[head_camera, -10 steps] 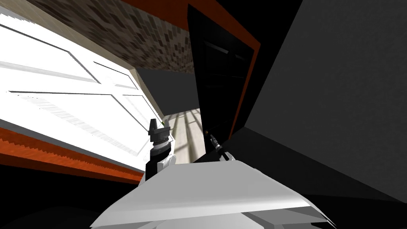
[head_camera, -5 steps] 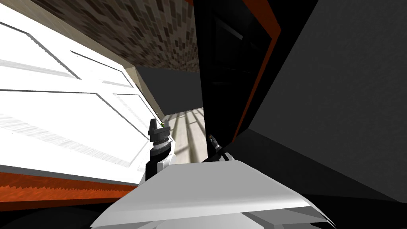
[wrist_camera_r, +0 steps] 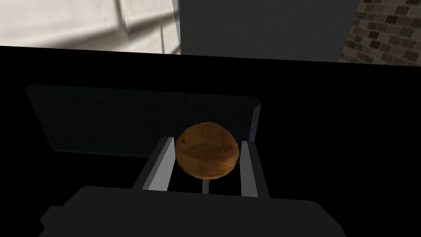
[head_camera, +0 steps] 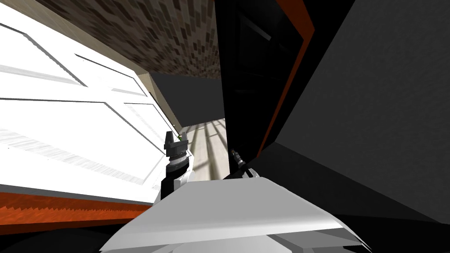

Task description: Push the door open

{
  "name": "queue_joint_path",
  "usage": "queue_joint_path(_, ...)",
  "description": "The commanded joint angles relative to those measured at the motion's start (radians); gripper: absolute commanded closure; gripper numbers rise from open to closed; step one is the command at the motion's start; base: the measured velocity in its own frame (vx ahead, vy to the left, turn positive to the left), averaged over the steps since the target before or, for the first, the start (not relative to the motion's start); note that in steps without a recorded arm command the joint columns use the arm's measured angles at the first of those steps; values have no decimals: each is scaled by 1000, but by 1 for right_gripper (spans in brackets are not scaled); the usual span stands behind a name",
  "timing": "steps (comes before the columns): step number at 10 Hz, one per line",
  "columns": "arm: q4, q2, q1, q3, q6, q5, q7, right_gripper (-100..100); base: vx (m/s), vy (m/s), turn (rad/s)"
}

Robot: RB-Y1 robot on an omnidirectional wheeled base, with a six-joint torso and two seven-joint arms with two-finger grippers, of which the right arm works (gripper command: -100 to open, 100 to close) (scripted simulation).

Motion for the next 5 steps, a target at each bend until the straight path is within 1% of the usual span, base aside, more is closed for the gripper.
queue_joint_path(1, 0, 0, 2, 0, -2, 0, -1, 100, 0, 0, 0)
queue_joint_path(2, 0, 0, 2, 0, -2, 0, -1, 100, 0, 0, 0)
queue_joint_path(3, 0, -11, 0, -12, 1, -8, 6, 100, 101, 58, -11)
queue_joint_path(4, 0, -13, 0, -15, 2, -10, 8, 100, 121, 87, -26)
queue_joint_path(5, -11, -13, 0, -15, 2, -10, 8, 100, 74, 64, -21)
